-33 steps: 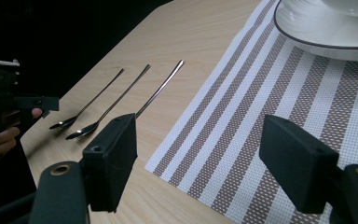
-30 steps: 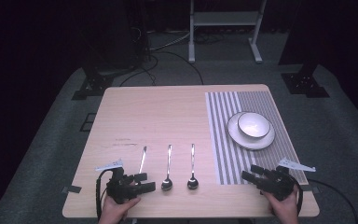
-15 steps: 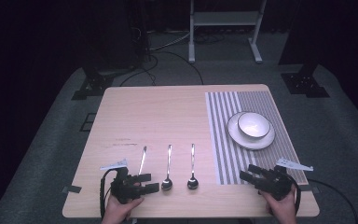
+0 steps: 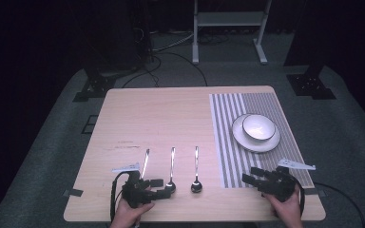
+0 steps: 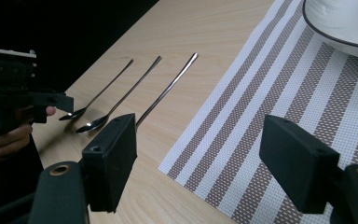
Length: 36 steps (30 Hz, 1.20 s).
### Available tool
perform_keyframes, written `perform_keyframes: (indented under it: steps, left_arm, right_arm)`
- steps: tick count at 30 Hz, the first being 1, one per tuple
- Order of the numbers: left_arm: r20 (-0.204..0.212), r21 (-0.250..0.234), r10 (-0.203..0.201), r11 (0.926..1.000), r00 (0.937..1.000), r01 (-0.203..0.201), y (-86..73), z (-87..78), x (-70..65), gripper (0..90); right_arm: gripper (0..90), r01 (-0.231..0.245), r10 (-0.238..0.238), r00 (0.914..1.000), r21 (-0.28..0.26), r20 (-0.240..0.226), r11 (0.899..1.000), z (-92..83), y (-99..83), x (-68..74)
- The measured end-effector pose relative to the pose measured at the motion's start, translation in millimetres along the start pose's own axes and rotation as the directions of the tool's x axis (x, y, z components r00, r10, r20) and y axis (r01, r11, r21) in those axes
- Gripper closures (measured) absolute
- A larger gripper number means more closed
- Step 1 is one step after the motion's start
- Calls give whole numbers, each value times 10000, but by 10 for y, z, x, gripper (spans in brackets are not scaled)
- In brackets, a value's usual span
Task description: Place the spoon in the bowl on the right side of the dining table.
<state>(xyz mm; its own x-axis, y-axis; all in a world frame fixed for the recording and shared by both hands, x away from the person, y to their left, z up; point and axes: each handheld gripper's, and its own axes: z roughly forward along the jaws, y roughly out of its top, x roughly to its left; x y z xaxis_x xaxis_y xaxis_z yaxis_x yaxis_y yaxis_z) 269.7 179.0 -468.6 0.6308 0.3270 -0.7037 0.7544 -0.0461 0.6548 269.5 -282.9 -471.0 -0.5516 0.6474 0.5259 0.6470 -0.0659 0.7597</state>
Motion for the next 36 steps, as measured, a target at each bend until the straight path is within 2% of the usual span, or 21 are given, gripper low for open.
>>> perform_keyframes:
  steps: [5, 17, 19, 21, 24, 26, 27, 36]
  left_arm:
    - [-118, 264, 118, 9996, 9999, -115, 1, 68, -15, 43]
    - [23, 797, -167, 9967, 9999, 164, -48, 185, 45, 45]
    - [-227, 1158, -155, 9931, 9996, 181, -67, 230, 62, 45]
    - [-459, 1268, -178, 9916, 9988, 235, -87, 258, 84, 47]
    - [-484, 1205, -392, 9917, 9981, 447, -97, 258, 120, 57]
    - [-632, 1265, -224, 9915, 9977, 303, -96, 253, 114, 66]
    - [-562, 1107, -239, 9934, 9981, 300, -99, 251, 113, 70]
    - [-579, 1180, -278, 9924, 9979, 344, -105, 248, 121, 72]
  right_arm:
    - [262, 158, -157, 9999, 313, -52, 9994, 46, 65, 15]
    - [262, 521, -466, 9970, 911, -618, 9945, 282, 280, 156]
    - [262, 722, -644, 9953, 1112, -720, 9912, 361, 347, 216]
    - [262, 832, -731, 9938, 1235, -841, 9889, 418, 387, 258]
    - [262, 1076, -950, 9910, 1399, -941, 9843, 514, 429, 326]
    - [262, 1157, -1010, 9897, 1519, -1012, 9816, 587, 444, 364]
    - [262, 1190, -1029, 9889, 1561, -1075, 9805, 625, 449, 378]
    - [261, 1499, -1203, 9825, 2194, -1424, 9640, 962, 481, 520]
